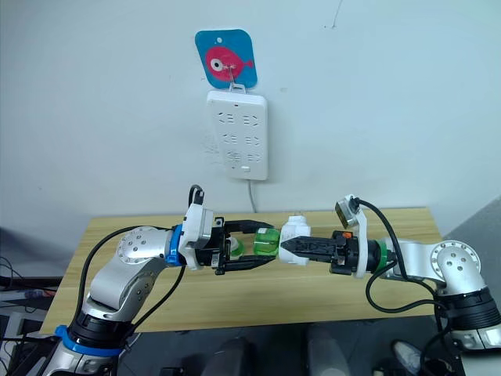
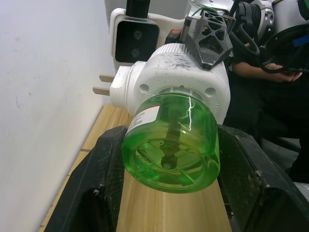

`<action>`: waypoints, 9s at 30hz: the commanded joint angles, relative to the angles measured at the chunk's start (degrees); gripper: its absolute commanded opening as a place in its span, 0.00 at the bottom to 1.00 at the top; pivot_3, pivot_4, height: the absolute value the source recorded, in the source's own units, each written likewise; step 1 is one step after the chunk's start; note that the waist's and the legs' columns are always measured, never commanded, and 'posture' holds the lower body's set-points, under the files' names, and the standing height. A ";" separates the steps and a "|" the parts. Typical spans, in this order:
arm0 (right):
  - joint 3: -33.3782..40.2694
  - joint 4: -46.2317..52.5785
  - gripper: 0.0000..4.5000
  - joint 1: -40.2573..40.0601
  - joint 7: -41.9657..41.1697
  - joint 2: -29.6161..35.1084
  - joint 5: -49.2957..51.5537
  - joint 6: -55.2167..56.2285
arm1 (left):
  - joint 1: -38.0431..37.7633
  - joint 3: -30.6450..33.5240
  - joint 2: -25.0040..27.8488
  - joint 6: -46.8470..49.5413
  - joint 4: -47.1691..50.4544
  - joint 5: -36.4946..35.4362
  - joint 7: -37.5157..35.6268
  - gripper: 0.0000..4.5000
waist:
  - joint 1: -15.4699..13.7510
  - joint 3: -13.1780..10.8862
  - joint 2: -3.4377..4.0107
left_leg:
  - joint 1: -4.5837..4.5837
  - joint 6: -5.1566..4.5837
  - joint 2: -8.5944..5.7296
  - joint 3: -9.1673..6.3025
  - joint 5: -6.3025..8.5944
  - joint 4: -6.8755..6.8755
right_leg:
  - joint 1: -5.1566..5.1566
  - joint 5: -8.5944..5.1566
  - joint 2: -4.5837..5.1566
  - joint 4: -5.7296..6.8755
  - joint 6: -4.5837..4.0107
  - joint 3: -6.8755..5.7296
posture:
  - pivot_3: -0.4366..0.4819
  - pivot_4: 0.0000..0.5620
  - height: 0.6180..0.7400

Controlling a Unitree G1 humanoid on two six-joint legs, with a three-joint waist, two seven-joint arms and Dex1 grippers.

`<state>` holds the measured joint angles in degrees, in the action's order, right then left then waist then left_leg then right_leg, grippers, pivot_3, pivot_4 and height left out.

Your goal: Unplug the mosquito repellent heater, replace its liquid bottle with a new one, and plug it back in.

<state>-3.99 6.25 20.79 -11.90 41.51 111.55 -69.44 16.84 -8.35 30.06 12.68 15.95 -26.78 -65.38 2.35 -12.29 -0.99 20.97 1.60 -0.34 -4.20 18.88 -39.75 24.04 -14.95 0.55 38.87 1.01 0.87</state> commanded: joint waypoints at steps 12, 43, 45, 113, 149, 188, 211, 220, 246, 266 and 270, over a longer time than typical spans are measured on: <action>0.69 10.41 0.69 2.29 -3.49 4.54 1.45 -0.71 | 22.87 -1.22 4.66 52.05 -9.29 -20.91 0.76 0.54 | 0.44 -0.01 -0.01 | 0.06 0.00 -0.06 -0.05 0.00 -0.03 | 0.02 -0.02 -0.29 0.03 0.04 -0.07 | 0.39 0.32 1.00; 2.39 7.21 0.69 -0.37 -3.24 3.56 1.45 2.19 | 5.08 0.54 -2.11 -32.29 -6.66 5.86 -7.15 1.00 | -0.67 -0.01 0.00 | 0.11 -0.01 -0.08 0.02 0.01 -0.05 | 0.05 0.03 0.17 -0.03 0.06 -0.04 | 0.40 0.33 1.00; 2.32 7.08 0.69 -0.16 -3.15 3.52 1.45 2.10 | 4.66 -0.25 -2.16 -32.73 -6.88 6.02 -7.52 1.00 | -0.62 -0.01 0.00 | 0.10 -0.01 -0.07 -0.02 0.01 -0.03 | 0.06 0.03 0.16 0.00 0.06 -0.08 | 0.40 0.33 1.00; 2.48 3.52 0.69 2.53 -1.93 3.61 1.45 0.05 | 11.13 -1.44 -2.02 -29.52 -12.26 7.07 -11.70 0.73 | -0.61 -0.09 -0.07 | 0.16 -0.04 -0.08 -0.04 0.02 -0.10 | 0.09 0.02 0.15 0.03 0.08 -0.07 | 0.40 0.32 1.00; 2.13 6.14 0.69 0.88 -4.03 7.86 1.45 0.50 | 17.49 -0.59 8.84 12.77 -3.27 -4.77 -14.35 1.00 | 0.11 -0.10 -0.07 | 0.17 -0.03 -0.05 -0.08 0.02 -0.08 | 0.13 0.01 0.12 0.00 0.09 -0.08 | 0.39 0.34 1.00; 0.92 5.34 0.69 4.74 -3.42 6.95 1.45 -0.01 | 30.57 -9.25 13.87 42.56 -8.27 -18.65 -13.78 0.50 | -0.19 -0.11 -0.07 | 0.19 -0.09 -0.12 -0.13 0.03 -0.18 | 0.06 0.07 -0.19 0.05 0.21 -0.17 | 0.41 0.32 1.00; 2.29 4.93 0.69 2.30 -3.65 7.48 1.45 0.53 | 15.24 0.28 14.62 7.65 -0.33 -4.20 -17.77 1.00 | 0.44 -0.10 -0.06 | 0.26 -0.06 -0.06 0.02 0.03 -0.07 | 0.25 0.07 0.17 -0.02 0.18 0.00 | 0.41 0.33 1.00; 1.74 4.41 0.69 3.15 -2.89 5.96 1.45 1.07 | 5.21 5.70 -0.11 -42.22 -11.57 6.93 -13.13 1.00 | -0.97 -0.08 -0.07 | 0.25 -0.08 -0.12 0.04 0.04 -0.17 | 0.13 0.09 0.28 -0.10 0.17 -0.04 | 0.43 0.32 1.00; 1.66 4.79 0.69 4.38 -2.13 5.59 1.45 0.44 | 10.35 -3.02 0.55 -44.32 -13.28 8.10 -5.59 0.51 | -0.76 -0.08 -0.07 | 0.26 -0.10 -0.14 -0.01 0.05 -0.18 | 0.13 0.13 0.26 0.00 0.22 -0.09 | 0.42 0.32 1.00; 0.73 8.90 0.69 2.68 -3.58 8.50 1.45 0.06 | 34.56 -8.83 15.42 56.31 -16.31 -19.14 -10.34 0.51 | -0.13 -0.09 -0.07 | 0.30 -0.10 -0.01 -0.14 0.04 -0.17 | 0.23 0.11 -0.05 0.03 0.23 -0.12 | 0.42 0.31 1.00; 0.65 9.23 0.69 2.34 -3.94 9.14 1.45 0.39 | 34.48 -8.89 16.76 56.82 -18.11 -18.59 -11.77 0.51 | -0.09 -0.09 -0.07 | 0.26 -0.09 -0.03 -0.08 0.03 -0.18 | 0.23 0.11 -0.03 0.05 0.23 -0.06 | 0.42 0.31 1.00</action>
<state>-4.47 12.77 23.05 -14.00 50.22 111.42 -68.92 51.02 -19.12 45.71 69.58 -1.36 -46.19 -76.56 2.26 -12.38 -1.06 21.23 1.51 -0.38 -4.28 18.91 -39.93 24.27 -14.84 0.53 38.92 1.24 0.81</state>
